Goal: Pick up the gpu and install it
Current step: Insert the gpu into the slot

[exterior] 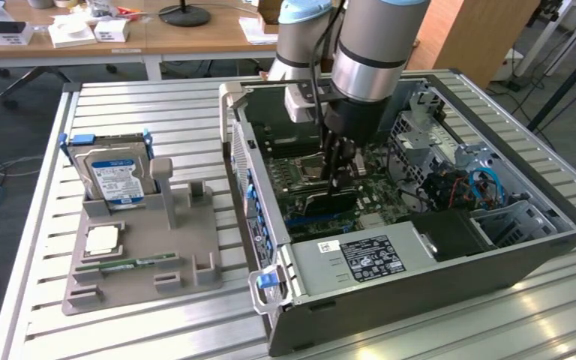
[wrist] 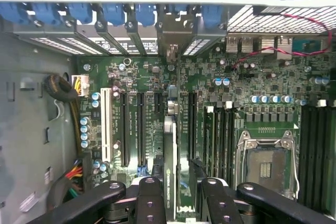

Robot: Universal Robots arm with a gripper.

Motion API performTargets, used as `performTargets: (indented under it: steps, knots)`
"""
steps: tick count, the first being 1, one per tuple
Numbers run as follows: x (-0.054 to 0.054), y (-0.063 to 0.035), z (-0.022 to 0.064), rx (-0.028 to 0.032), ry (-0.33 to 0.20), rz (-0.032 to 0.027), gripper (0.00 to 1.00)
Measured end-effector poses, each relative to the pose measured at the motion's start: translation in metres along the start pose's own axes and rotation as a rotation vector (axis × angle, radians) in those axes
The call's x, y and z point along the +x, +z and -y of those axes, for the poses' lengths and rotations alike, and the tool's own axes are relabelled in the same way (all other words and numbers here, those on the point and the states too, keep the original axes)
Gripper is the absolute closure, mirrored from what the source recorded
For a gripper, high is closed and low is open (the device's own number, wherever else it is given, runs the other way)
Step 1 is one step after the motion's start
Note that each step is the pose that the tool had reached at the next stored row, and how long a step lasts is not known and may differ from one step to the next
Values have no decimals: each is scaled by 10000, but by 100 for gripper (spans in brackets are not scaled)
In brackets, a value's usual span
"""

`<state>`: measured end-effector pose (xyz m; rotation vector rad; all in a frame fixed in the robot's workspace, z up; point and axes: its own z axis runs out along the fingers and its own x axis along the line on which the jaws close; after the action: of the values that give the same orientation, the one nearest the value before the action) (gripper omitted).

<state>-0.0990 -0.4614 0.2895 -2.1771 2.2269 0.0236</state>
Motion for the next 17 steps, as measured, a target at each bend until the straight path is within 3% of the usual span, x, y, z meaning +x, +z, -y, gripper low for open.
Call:
performTargets:
  steps: [17]
  knots:
    - [-12, -397, 3, 0, 0, -26, 66]
